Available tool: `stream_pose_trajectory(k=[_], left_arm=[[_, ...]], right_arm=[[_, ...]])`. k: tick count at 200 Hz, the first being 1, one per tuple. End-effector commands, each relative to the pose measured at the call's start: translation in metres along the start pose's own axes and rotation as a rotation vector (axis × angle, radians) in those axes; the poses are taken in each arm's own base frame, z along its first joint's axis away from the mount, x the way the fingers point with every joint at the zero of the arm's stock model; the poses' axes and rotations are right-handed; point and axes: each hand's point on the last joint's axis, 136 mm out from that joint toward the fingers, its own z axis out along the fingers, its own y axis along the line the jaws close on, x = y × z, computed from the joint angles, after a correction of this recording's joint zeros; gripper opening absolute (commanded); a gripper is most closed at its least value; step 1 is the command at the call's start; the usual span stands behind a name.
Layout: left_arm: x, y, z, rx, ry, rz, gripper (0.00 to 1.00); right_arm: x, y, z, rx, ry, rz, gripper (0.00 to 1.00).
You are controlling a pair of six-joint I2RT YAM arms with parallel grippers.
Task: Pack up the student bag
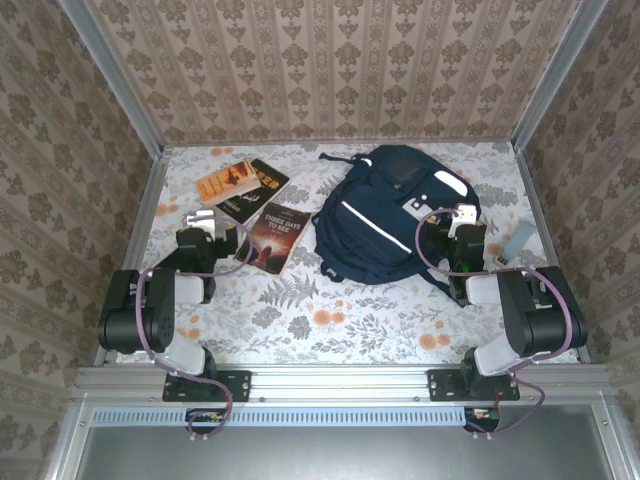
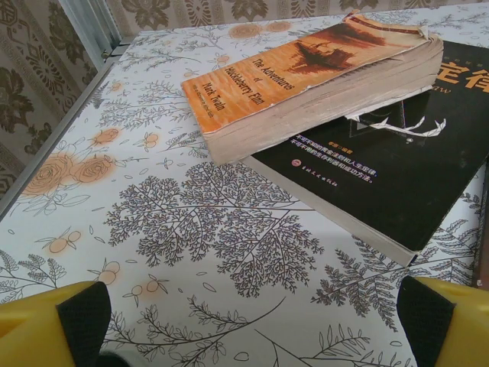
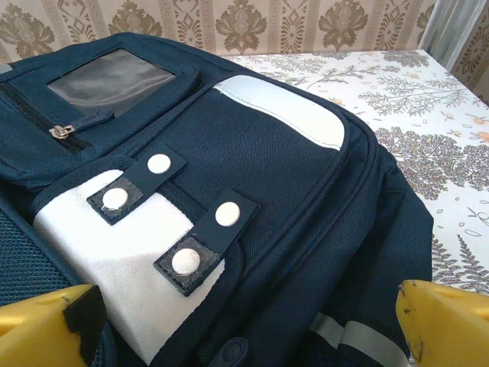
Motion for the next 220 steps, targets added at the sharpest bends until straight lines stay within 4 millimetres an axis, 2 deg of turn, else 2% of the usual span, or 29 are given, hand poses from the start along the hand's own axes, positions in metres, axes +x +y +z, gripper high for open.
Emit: stream_pose_trajectory(k=[1,169,187,215,220], left_arm=[[-0.012,0.001,0.002,0.007,-0.030,0.014,1.00],[-0.012,0.000,0.001,0.009,-0.035,0.016,1.00],[-0.019,-0.002,-0.004,-0.003,-0.055,0.041,1.00],[-0.035,-0.001,-0.014,-0.040,-0.050,0.060,1.00],[-0.039,0.001,-0.016,-0.051,-0.049,0.062,1.00]], right_arm=[[-0.005,0.003,0.003,-0.016,-0.007,0.013,1.00],[-0.004,0.003,0.003,-0.017,-0.006,0.012,1.00],[-0.007,0.003,0.003,-0.018,0.003,0.010,1.00],[-0.028,0.001,-0.003,-0.002,0.038,0.004,1.00],[-0.027,0.000,-0.004,0.005,0.049,0.003,1.00]])
